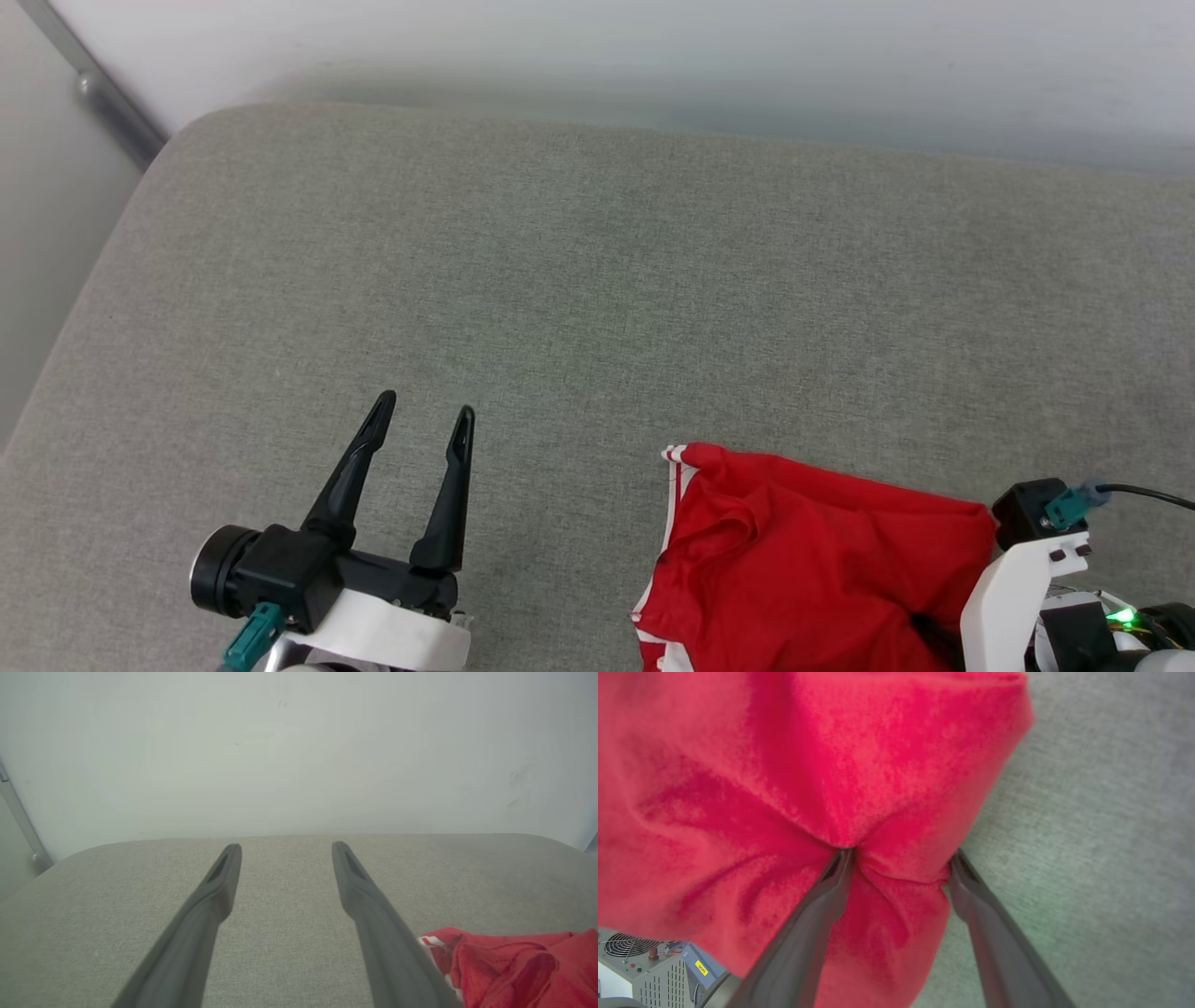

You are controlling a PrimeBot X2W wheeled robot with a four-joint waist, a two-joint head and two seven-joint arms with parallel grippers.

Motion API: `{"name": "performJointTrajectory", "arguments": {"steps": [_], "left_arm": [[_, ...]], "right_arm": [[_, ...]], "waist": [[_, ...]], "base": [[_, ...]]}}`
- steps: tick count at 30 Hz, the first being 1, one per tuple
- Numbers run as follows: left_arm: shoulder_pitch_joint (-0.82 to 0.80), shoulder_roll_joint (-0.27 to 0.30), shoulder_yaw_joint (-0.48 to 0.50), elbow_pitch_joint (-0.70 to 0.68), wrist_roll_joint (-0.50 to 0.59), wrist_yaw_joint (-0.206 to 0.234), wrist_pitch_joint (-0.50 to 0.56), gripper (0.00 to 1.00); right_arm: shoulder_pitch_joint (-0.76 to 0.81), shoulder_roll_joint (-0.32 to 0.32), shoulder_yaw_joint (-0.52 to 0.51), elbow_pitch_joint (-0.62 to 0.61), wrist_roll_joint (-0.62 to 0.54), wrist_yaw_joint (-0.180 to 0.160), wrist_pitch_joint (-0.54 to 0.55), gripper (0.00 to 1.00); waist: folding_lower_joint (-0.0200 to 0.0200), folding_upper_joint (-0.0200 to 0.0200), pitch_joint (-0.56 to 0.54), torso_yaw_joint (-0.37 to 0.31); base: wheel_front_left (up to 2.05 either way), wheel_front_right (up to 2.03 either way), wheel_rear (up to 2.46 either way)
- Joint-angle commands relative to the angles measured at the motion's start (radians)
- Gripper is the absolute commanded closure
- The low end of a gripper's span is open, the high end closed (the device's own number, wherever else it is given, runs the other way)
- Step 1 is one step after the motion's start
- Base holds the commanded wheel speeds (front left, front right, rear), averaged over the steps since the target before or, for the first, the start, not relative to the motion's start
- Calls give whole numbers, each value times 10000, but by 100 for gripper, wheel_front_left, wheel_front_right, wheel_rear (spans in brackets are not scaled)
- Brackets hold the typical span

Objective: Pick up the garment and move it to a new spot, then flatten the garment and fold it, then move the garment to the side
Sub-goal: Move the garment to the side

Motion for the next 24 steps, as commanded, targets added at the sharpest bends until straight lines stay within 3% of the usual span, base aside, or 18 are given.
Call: {"name": "performJointTrajectory", "arguments": {"steps": [1,3,4,5,6,12,20,24], "left_arm": [[-136,-9,-23,30,24,-14,-21,0],[-154,-18,-40,49,20,-14,-21,0],[-167,-26,-47,63,14,-13,-21,0],[-178,-28,-55,74,4,-14,-21,0],[-184,-27,-68,83,-4,-14,-21,0],[-209,-8,-280,144,-6,-14,-21,0],[-327,-110,-1213,210,112,-14,-21,0],[-623,-165,-1620,159,182,-14,-21,0]], "right_arm": [[75,180,221,549,-59,-2,-34,0],[63,313,422,937,-48,-2,-186,0],[37,356,519,1088,-15,0,-282,59],[-3,381,585,1221,-4,7,-367,96],[-63,350,683,1322,-23,10,-460,100],[-850,-415,1200,963,-267,-6,-1164,100],[-2702,-3285,3348,-229,-1226,-6,-1340,100],[-3816,-4731,4286,-664,-1084,-6,-1241,100]], "waist": [[0,-1,30,62],[0,-1,39,96],[0,-1,45,107],[0,-1,41,112],[0,-1,35,113],[0,-1,-70,-183],[0,-1,5,-1592],[0,-1,500,-2549]], "base": [[0,0,0],[0,0,0],[0,0,0],[0,0,0],[0,0,0],[0,0,0],[0,0,0],[0,0,0]]}}
